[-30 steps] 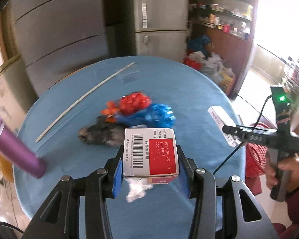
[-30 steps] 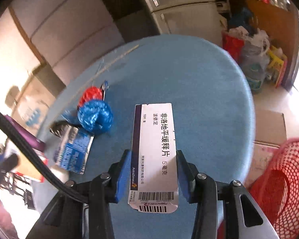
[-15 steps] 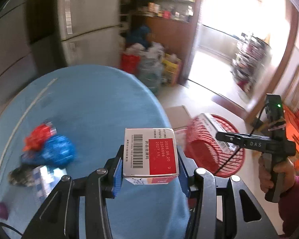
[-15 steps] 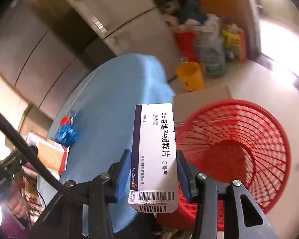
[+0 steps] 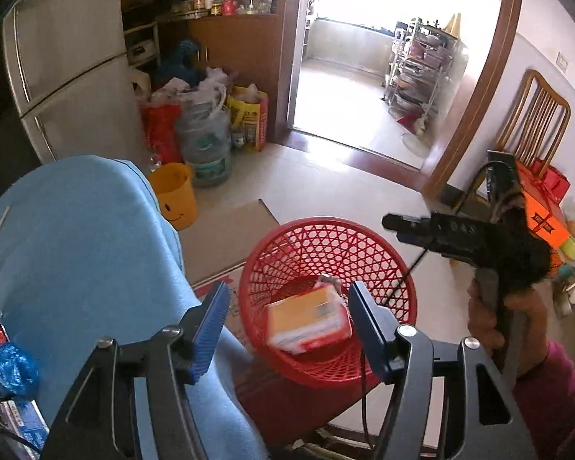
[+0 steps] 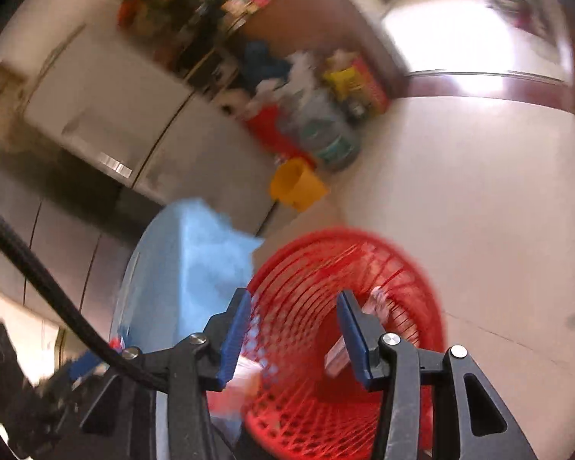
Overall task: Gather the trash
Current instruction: 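Open both grippers over the red wastebasket to drop the boxes, then grasp the white tissue with the left gripper while the right gripper grasps the blue blister box, then carry the tissue and blue blister box toward the red wastebasket with both grippers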
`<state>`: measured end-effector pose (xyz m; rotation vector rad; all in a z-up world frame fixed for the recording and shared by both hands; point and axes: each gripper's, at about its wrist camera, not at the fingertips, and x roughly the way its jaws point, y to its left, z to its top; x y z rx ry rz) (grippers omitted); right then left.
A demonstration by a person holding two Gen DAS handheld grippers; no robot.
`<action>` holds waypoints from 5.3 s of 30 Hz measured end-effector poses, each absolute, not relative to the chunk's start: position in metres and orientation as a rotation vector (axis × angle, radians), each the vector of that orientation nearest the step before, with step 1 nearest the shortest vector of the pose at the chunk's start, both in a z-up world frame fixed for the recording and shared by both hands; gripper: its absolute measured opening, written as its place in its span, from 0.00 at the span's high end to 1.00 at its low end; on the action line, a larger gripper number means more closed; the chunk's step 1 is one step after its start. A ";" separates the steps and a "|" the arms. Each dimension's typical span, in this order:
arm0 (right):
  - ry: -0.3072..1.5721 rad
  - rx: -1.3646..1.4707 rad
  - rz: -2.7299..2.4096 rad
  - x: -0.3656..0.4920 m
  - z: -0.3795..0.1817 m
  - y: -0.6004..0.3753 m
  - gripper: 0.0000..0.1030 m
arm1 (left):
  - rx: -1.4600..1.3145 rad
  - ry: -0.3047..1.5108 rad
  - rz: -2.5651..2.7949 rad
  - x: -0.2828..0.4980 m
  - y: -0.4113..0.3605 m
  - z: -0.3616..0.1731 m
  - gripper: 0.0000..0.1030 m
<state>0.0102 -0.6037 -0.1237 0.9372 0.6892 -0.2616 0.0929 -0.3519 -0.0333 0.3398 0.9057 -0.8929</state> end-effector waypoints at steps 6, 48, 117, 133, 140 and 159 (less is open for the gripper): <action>0.713 1.107 -0.330 0.031 -0.161 -0.646 0.49 | 0.293 0.938 -0.814 0.101 -0.307 -0.033 0.37; 0.819 0.749 -0.459 0.075 -0.120 -0.543 0.33 | -0.038 0.943 -0.161 0.069 0.028 -0.070 0.34; 1.141 0.174 0.446 0.217 -0.117 -0.039 0.22 | -0.124 0.972 0.000 0.052 0.102 -0.079 0.71; 1.016 0.138 0.548 0.182 -0.090 -0.066 0.46 | -0.111 0.946 -0.003 0.043 0.095 -0.063 0.71; 0.954 0.246 0.514 0.157 -0.070 -0.142 0.46 | -0.068 0.945 -0.037 0.045 0.069 -0.055 0.71; 0.827 0.431 0.329 0.065 -0.046 -0.322 0.46 | 0.105 0.870 -0.286 0.033 -0.049 -0.014 0.71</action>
